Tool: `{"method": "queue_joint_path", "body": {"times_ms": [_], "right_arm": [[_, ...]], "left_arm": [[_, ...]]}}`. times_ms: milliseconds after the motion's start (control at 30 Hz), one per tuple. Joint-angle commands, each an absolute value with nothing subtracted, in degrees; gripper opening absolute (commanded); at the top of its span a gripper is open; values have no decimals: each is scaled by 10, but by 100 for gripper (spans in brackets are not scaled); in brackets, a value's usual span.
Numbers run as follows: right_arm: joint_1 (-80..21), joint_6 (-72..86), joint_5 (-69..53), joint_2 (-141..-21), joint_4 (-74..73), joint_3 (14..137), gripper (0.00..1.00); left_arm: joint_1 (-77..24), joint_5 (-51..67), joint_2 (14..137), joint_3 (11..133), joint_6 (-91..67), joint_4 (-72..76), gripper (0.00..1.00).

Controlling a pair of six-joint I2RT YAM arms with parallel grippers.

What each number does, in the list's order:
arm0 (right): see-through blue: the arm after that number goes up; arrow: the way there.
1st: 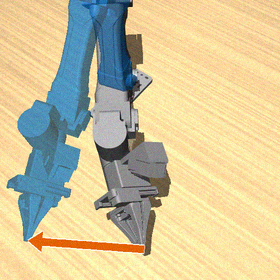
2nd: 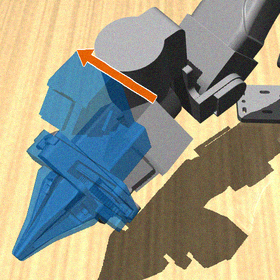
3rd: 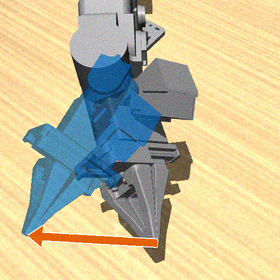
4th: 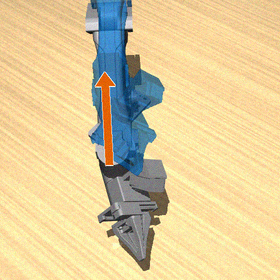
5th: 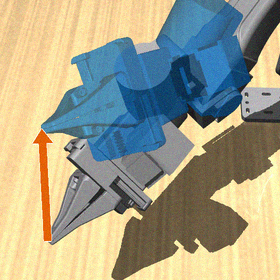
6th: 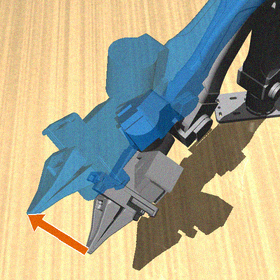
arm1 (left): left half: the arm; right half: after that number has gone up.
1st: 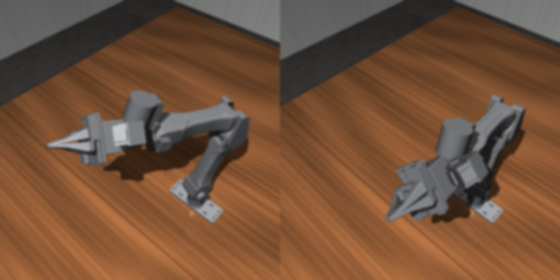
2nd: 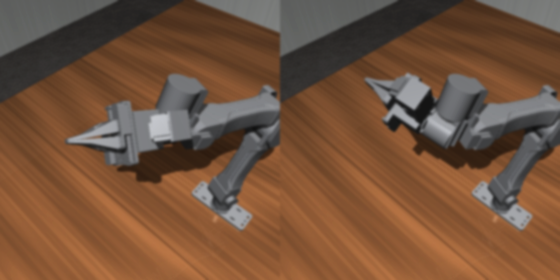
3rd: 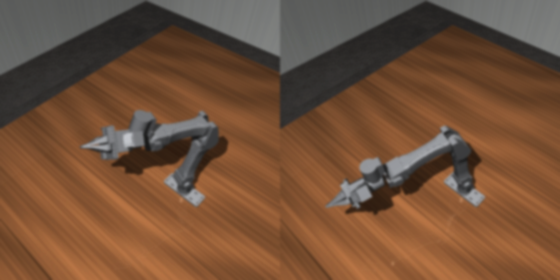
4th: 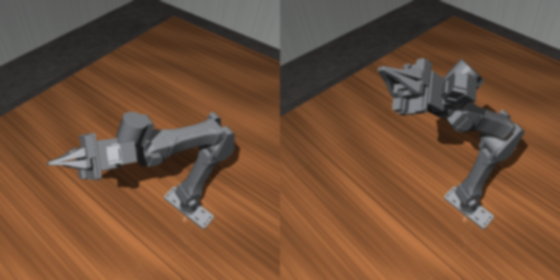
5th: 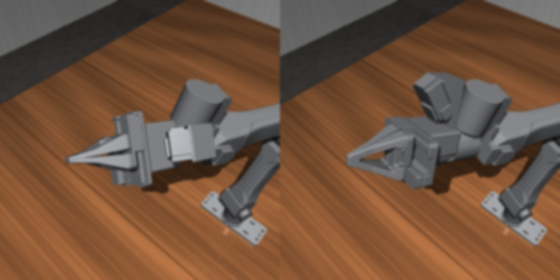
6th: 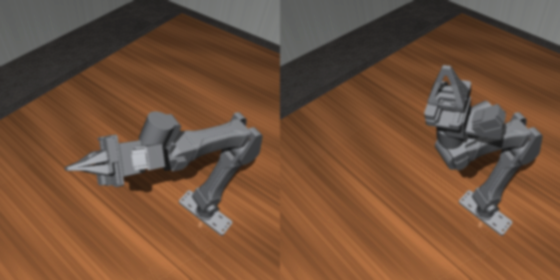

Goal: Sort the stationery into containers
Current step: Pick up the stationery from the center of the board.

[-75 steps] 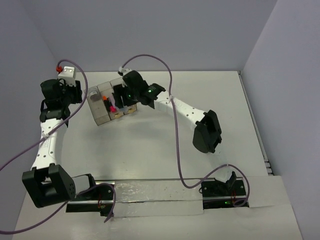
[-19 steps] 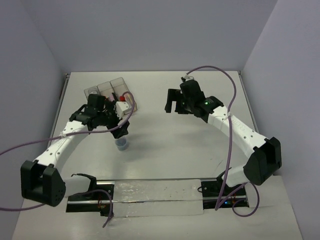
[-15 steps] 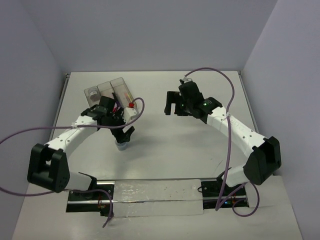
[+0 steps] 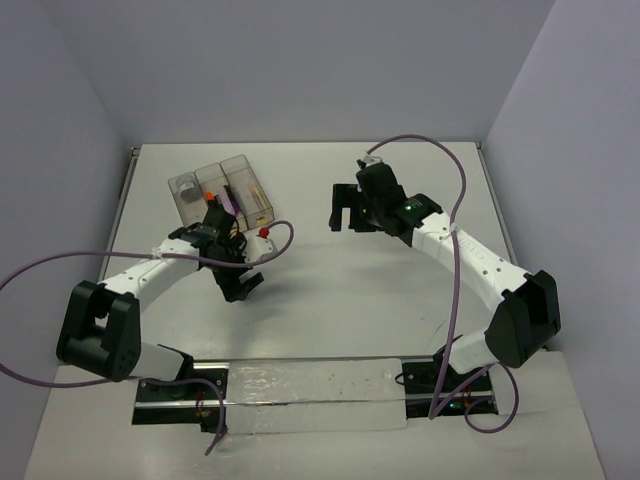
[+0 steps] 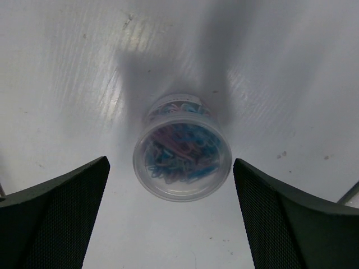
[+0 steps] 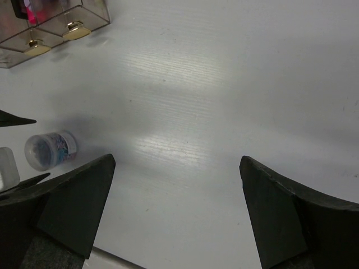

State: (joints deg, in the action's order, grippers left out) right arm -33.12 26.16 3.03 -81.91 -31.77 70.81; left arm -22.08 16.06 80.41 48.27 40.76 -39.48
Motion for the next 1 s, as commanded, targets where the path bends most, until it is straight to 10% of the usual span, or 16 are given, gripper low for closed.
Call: {"method": "queue_joint_path", "body": {"times_ms": [0,200,400,967], "right_arm": [[-329,252,38,-816,-308,707,100],[-328,252,35,-814,-302,699,100],[-325,251,32,-817,-299,696,100],[-318,241,20,-813,-287,668,100]], "left_arm": [[-231,124,819,481,387,-358,99],[-237,125,807,469,386,-334,88],[-238,155,768,466,375,-312,0],[27,64,923,844,194,-353,0]]}}
